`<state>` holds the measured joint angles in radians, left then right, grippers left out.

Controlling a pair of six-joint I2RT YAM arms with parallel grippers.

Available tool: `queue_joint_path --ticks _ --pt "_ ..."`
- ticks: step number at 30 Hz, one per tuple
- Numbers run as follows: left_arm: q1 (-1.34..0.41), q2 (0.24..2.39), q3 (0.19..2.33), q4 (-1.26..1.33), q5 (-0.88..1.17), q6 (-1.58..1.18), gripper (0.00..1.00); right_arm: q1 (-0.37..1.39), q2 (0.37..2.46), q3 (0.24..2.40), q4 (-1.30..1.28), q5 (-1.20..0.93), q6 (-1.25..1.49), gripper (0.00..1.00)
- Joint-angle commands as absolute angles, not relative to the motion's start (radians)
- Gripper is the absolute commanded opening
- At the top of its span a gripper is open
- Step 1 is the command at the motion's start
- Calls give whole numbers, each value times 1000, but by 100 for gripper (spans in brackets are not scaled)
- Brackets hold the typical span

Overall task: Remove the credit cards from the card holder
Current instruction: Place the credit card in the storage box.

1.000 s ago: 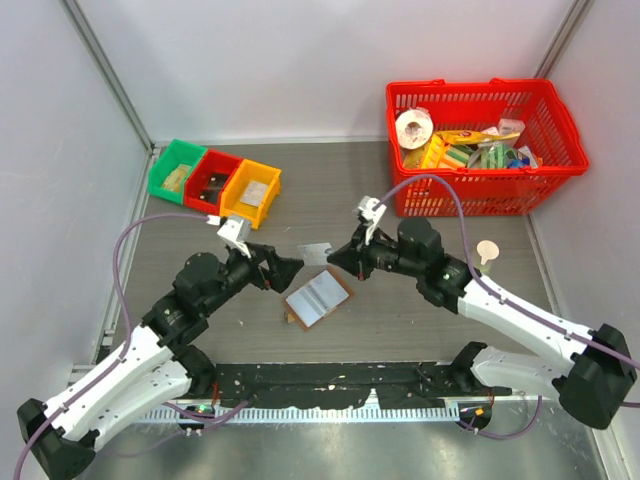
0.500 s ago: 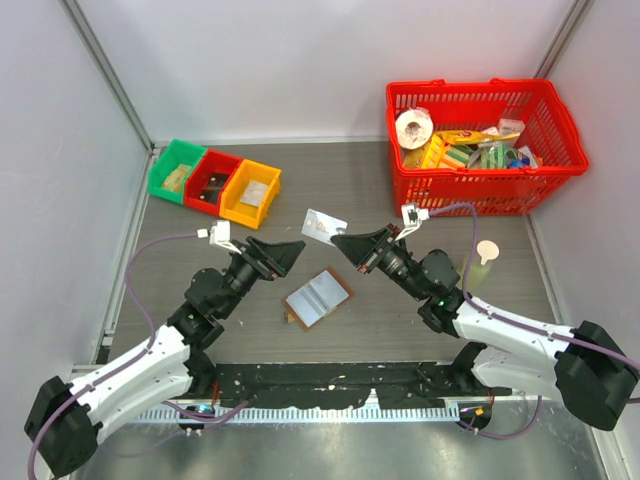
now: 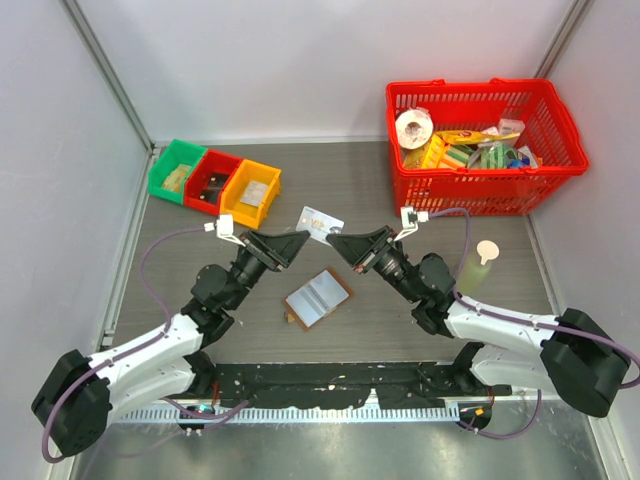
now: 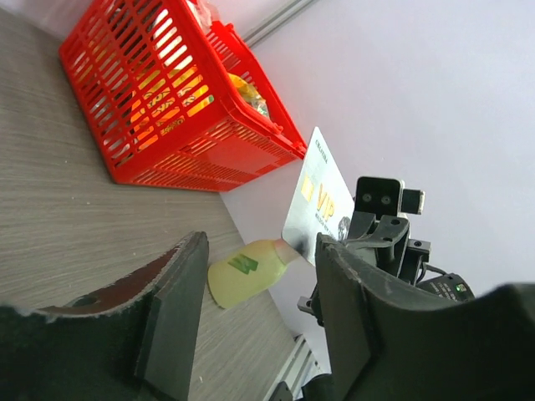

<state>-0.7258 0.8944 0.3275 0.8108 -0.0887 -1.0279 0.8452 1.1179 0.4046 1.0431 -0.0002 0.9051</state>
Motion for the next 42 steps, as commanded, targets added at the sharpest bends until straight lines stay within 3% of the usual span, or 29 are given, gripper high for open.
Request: queue_joint_path --ticks 1,7,11,14,16,18,20,26,33,42 --pt "-729 916 379 939 -61 -1037 54 861 1132 407 1137 28 931 1" --pt "-729 936 385 972 -64 -1046 32 867 1147 402 1141 29 934 1" --pt "-729 939 390 976 -74 -1051 0 868 1157 394 1149 32 936 1" --pt "-727 934 385 968 -95 -1039 0 867 1154 387 1146 35 931 5" --pt "-709 924 388 930 -100 -1032 0 867 1137 380 1118 48 914 16" --pt "-666 908 402 856 -71 -1026 0 865 1106 379 1060 67 878 37" --pt "-583 902 413 806 -25 -1026 0 864 1062 374 996 84 848 50" --pt "-330 919 506 550 175 -944 0 861 934 370 755 121 743 74" --pt "-77 1101 669 318 330 -798 0 857 839 390 520 153 635 85" --pt "-5 1402 948 149 219 -601 0 854 815 399 440 138 552 86"
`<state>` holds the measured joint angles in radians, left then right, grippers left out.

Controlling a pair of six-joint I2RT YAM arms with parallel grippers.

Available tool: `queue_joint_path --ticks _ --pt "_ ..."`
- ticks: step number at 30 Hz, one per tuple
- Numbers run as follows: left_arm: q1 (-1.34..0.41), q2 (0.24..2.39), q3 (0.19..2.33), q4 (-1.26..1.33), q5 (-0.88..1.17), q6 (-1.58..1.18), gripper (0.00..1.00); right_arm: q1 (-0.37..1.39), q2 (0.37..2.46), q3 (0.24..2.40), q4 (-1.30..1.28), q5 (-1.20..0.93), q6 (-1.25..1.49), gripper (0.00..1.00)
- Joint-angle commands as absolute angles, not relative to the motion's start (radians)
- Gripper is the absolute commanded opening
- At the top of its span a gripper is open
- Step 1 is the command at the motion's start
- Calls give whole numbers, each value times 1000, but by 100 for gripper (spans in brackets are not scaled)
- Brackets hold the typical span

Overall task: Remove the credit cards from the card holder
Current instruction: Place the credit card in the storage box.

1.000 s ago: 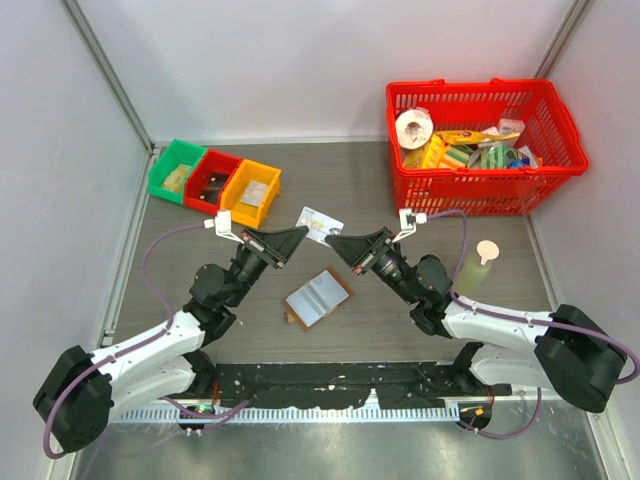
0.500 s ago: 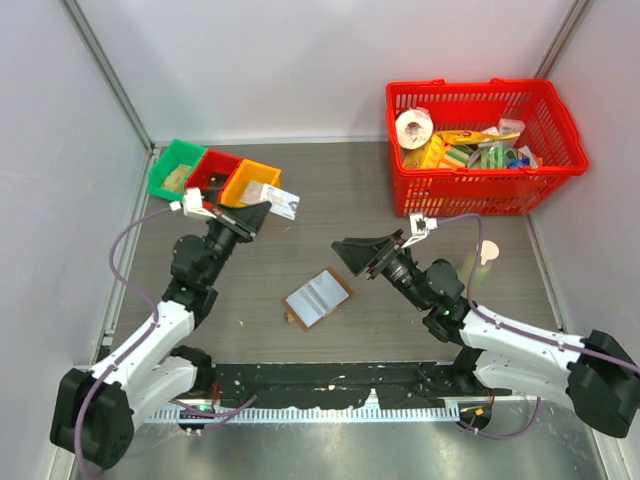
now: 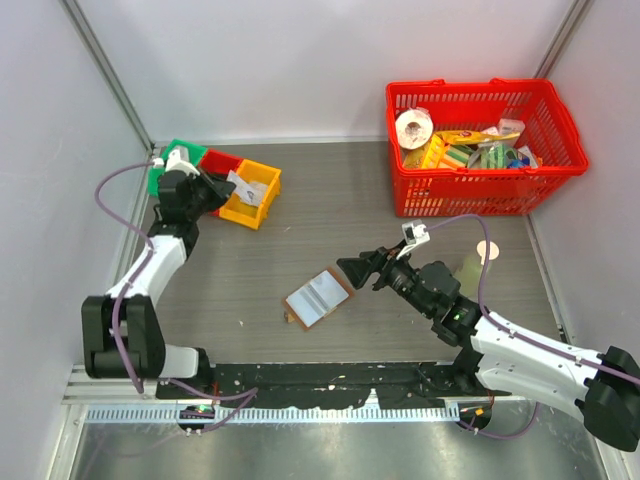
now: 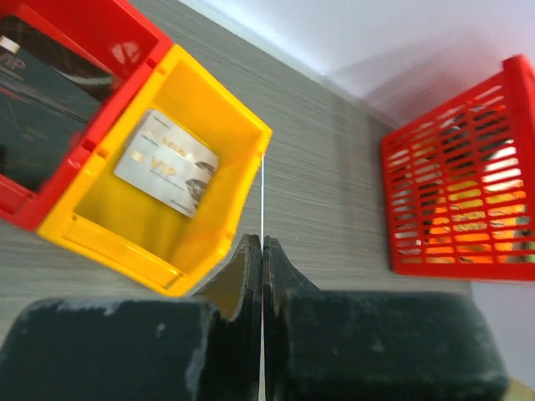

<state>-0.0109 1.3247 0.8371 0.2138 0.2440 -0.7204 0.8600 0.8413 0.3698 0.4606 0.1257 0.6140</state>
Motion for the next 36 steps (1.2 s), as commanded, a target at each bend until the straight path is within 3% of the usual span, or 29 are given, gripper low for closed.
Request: queue_joint_path --ticks 1,13,21,30,36 --pt "-5 1437 972 140 218 -582 0 856 815 397 437 137 545 86" --pt "-5 1784 1089 281 271 -603 0 851 801 390 425 110 515 86" --pt "-15 1868 1123 299 252 -623 1 851 796 406 393 106 502 86" --pt "-20 1727 1140 83 77 -499 47 850 801 433 344 135 476 86" --pt "-63 1570 1155 -83 -43 -465 66 851 837 512 197 192 411 86"
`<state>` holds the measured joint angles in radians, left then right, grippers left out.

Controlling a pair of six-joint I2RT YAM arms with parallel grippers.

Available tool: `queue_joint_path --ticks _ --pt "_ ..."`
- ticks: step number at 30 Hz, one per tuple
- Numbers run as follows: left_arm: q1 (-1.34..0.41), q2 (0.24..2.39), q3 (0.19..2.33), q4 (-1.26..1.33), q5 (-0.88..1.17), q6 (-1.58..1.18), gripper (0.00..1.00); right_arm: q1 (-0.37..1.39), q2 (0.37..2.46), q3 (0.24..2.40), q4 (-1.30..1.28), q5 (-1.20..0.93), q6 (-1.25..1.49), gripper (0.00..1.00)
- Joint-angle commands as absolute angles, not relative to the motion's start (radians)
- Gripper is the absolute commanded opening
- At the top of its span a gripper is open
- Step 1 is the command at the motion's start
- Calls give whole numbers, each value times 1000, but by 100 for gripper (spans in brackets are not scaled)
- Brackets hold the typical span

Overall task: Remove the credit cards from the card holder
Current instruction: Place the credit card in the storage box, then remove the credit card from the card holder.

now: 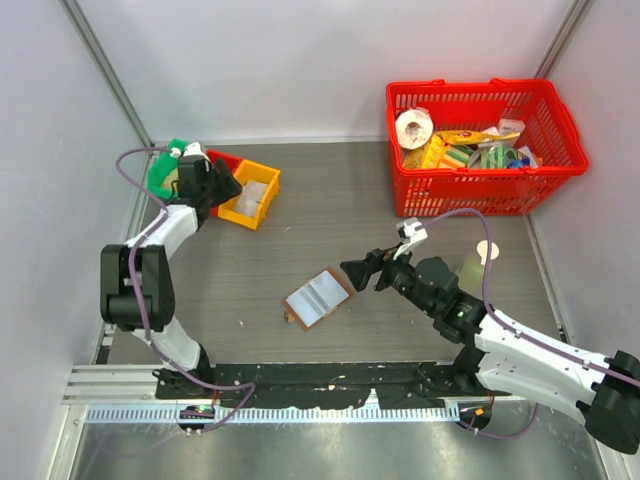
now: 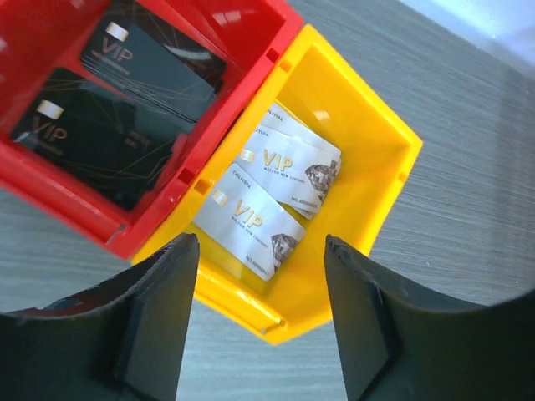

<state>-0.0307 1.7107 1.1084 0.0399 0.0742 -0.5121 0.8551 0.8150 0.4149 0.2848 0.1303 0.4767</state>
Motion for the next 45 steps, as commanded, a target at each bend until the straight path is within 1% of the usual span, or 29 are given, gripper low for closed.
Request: queue_joint_path --ticks 1,3,5,8,12,14,18,24,28,29,34,37,40,42,45 --pt "-81 1534 1154 -107 -60 -468 68 850 857 540 151 198 396 86" --pt "-124 1467 1149 -171 -84 -483 70 851 893 572 94 213 387 86" --pt "-178 1401 1126 -228 -106 -508 70 851 932 604 55 210 379 84" --pt "-293 1286 1048 -270 -133 -554 70 851 1002 652 9 190 377 77" --pt "-429 1152 921 -296 -160 -609 70 851 1106 699 -60 134 377 71" --pt "-516 1105 868 -313 -179 -640 70 853 1160 725 -80 106 380 67" --pt "-675 1059 781 -348 -245 -692 70 853 1259 741 -84 81 390 64" --pt "-797 1124 667 -322 -255 -756 71 859 1379 762 -77 61 396 61" --pt "-874 1190 652 -307 -290 -775 71 864 1436 775 -77 63 399 59" --pt "-893 1204 652 -304 -304 -776 71 867 1445 775 -75 63 400 57" --pt "-939 1295 661 -310 -336 -785 69 874 1503 782 -69 58 405 52" --pt "-960 1328 666 -319 -353 -801 66 876 1534 787 -66 49 410 50" --pt "-973 1350 666 -319 -365 -810 63 881 1554 787 -58 45 417 45" --pt "-976 1362 666 -321 -365 -811 61 885 1563 790 -54 40 423 44" --pt "-977 1381 661 -316 -364 -821 54 893 1571 795 -57 35 428 40"
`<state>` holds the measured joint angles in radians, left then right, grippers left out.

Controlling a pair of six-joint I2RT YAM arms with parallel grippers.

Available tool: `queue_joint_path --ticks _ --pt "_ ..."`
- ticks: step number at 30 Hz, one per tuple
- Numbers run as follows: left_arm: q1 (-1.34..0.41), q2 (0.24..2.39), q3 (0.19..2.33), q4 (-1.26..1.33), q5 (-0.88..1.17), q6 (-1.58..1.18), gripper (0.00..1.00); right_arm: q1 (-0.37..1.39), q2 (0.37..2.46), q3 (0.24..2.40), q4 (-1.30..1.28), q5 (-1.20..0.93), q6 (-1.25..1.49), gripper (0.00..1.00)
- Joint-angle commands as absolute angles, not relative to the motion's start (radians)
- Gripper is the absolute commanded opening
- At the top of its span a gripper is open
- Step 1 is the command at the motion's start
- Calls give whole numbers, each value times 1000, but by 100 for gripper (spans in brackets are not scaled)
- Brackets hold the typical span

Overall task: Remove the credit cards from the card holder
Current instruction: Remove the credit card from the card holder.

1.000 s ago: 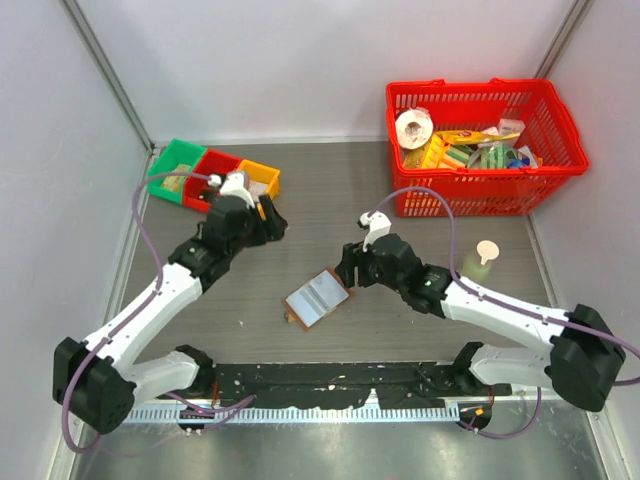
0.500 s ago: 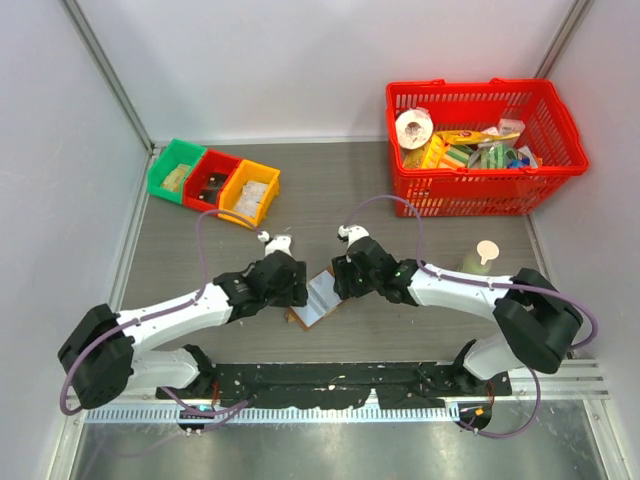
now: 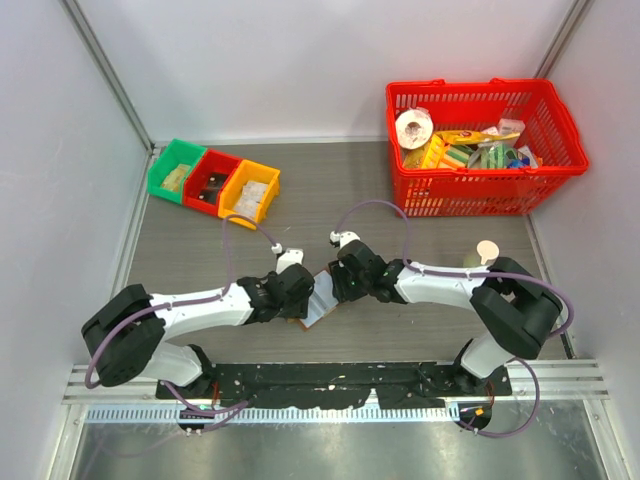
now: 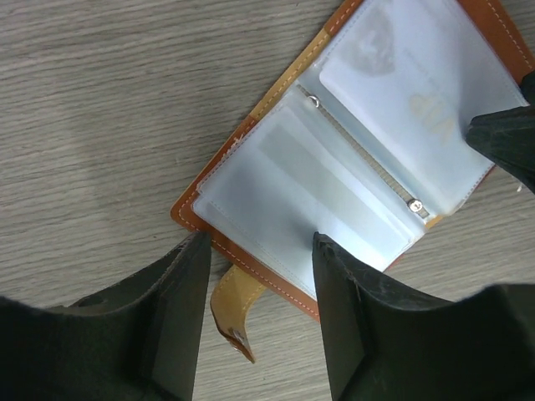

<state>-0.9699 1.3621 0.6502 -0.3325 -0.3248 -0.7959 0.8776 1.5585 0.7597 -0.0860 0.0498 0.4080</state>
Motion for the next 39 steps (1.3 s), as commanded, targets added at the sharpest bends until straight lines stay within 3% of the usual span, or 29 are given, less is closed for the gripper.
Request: queue_joint_path --ticks 1,3,9,18,39 --pt "-977 1378 658 -310 -359 -822 51 899 1571 796 -60 35 428 36" --pt "-977 1378 649 -298 -354 -828 47 907 1565 801 -64 34 431 32" --pt "-976 1376 640 -273 -353 -831 33 914 1528 813 -93 57 434 32" --pt "-977 1382 629 -238 -348 -842 24 927 1494 830 -115 49 431 31" --pt "-977 1180 546 -226 -396 -913 27 933 1466 841 -65 -127 399 33"
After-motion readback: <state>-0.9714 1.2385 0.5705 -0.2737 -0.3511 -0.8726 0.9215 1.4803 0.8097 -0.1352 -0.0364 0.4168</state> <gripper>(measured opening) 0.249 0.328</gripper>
